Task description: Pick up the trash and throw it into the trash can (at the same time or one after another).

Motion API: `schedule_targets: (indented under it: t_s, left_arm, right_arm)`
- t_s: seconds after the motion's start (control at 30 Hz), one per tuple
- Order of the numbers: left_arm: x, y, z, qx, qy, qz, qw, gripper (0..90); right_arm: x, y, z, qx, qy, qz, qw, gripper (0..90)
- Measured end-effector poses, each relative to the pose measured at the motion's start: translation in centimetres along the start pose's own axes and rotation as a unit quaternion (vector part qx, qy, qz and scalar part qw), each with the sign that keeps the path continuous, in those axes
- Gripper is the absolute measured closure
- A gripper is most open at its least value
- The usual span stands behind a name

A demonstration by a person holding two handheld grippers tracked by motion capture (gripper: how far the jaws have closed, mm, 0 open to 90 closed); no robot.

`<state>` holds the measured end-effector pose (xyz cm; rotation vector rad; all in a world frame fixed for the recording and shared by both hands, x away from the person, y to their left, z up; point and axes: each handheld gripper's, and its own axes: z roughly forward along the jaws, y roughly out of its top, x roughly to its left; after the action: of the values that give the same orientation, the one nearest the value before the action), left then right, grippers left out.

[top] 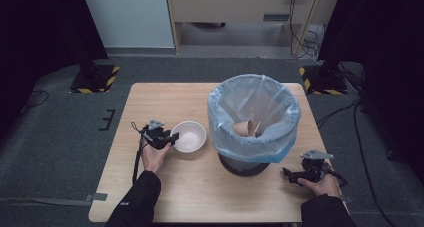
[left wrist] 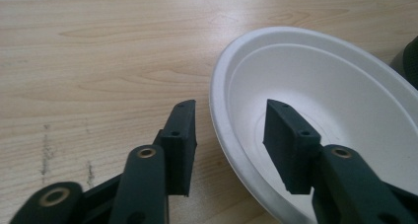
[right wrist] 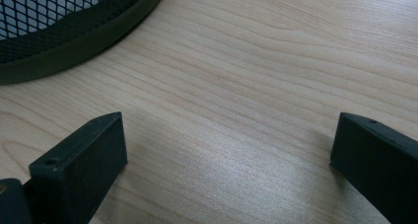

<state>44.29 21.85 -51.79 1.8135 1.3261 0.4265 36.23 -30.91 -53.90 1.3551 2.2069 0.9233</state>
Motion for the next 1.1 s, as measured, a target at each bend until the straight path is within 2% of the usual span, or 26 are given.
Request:
schedule_targets:
  t_s: [0.3, 0.37, 0.5, 0.57, 0.8, 0.93, 1.1]
  left_arm:
    - [-0.4, 0.0, -0.3, 0.007, 0.002, -0.007, 0.9999, 76.4]
    - [-0.4, 0.1, -0.5, 0.002, -0.001, -0.013, 0.9999, 78.4]
    - [-0.5, 0.5, -1.3, -0.007, -0.004, -0.012, 0.9999, 80.5]
    - [-0.5, 0.9, -1.9, -0.016, -0.009, -0.013, 0.9997, 81.6]
    - [-0.7, 1.8, -4.2, -0.039, -0.015, 0.005, 0.9991, 83.3]
    - [-0.6, 1.9, -5.9, -0.067, -0.024, 0.008, 0.9974, 83.3]
    - [-0.4, 2.4, -8.3, -0.098, -0.014, 0.02, 0.9949, 83.3]
  right_arm:
    - [0.0, 0.0, 0.0, 0.0, 0.0, 0.0, 1.0, 0.9]
    - [0.0, 0.0, 0.0, 0.0, 0.0, 0.0, 1.0, 0.8]
    - [0.0, 0.0, 0.0, 0.0, 0.0, 0.0, 1.0, 0.8]
    - [0.0, 0.0, 0.0, 0.0, 0.0, 0.0, 1.0, 0.9]
    - [0.0, 0.0, 0.0, 0.0, 0.0, 0.0, 1.0, 0.9]
    - [0.0, 0.0, 0.0, 0.0, 0.0, 0.0, 1.0, 0.8]
    - [0.0, 0.0, 0.0, 0.0, 0.0, 0.0, 1.0, 0.8]
